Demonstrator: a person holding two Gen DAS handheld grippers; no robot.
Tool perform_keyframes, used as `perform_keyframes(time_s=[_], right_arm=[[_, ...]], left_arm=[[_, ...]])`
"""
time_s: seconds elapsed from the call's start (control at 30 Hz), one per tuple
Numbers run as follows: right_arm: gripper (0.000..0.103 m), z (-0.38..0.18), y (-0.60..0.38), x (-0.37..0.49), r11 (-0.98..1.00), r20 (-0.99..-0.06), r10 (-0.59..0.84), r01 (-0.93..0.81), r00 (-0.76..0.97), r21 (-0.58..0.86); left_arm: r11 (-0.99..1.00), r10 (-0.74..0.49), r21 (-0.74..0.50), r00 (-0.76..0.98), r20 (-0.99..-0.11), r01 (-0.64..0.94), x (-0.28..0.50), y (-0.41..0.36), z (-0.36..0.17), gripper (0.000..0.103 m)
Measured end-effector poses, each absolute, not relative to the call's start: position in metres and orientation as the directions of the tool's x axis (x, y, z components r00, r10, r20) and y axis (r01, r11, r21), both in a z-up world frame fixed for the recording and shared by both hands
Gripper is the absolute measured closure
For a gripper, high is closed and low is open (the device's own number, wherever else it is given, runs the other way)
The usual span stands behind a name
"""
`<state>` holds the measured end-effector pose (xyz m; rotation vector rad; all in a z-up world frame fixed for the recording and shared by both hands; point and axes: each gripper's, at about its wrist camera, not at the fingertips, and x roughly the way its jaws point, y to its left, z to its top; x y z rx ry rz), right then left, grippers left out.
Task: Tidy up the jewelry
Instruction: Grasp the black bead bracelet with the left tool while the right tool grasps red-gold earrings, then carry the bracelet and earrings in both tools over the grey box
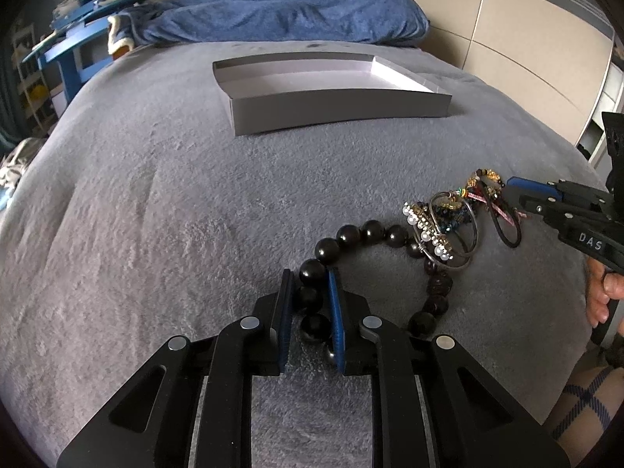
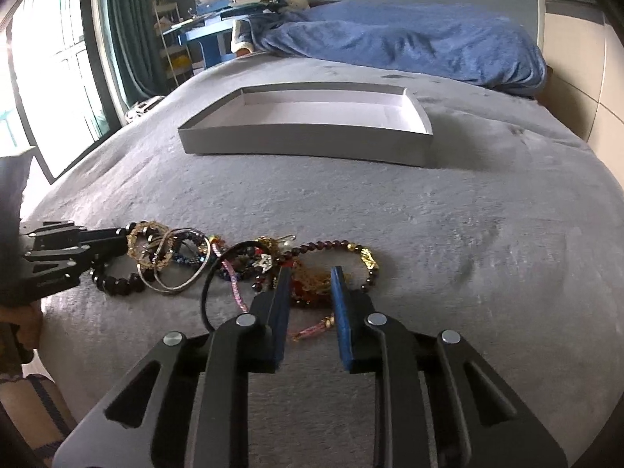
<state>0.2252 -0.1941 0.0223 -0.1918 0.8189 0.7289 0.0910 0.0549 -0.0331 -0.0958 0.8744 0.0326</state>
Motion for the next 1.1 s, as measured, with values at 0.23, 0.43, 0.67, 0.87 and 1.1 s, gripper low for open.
perform_keyframes(time_s=[0.23,0.43,0.67,0.87,1.1], right_arm=[[0.100,0.034,-0.207,0.222,0.739,-0.687,0.566,-0.650,0.455,0.178],[0.102,0.051,-0.224,0.221,0.742,-0.648,0.596,-0.632,0.473,0.221],[0.102,0.070,-0.246,0.222,0.729,-0.598,0.646,-0.617,0.475,0.297],[0.102,0.083,-0.265,0.229,0.706,-0.558,0.688,-0.606,0.464,0.366],[0.102,0.096,-0.284,0.243,0.686,-0.525,0.719,-0.586,0.455,0.432]], left_arm=[[0.995,-0.018,-0.079,0.661,-0.750,-0.062,0.087,0.055,-0.031,0.086],[0.995,-0.025,-0.087,0.708,-0.706,-0.051,0.077,0.057,-0.018,0.088],[0.994,-0.028,-0.095,0.750,-0.660,-0.047,0.070,0.063,0.008,0.088],[0.995,-0.027,-0.095,0.786,-0.617,-0.040,0.066,0.067,0.035,0.088],[0.995,-0.031,-0.094,0.821,-0.570,-0.028,0.068,0.070,0.065,0.088]])
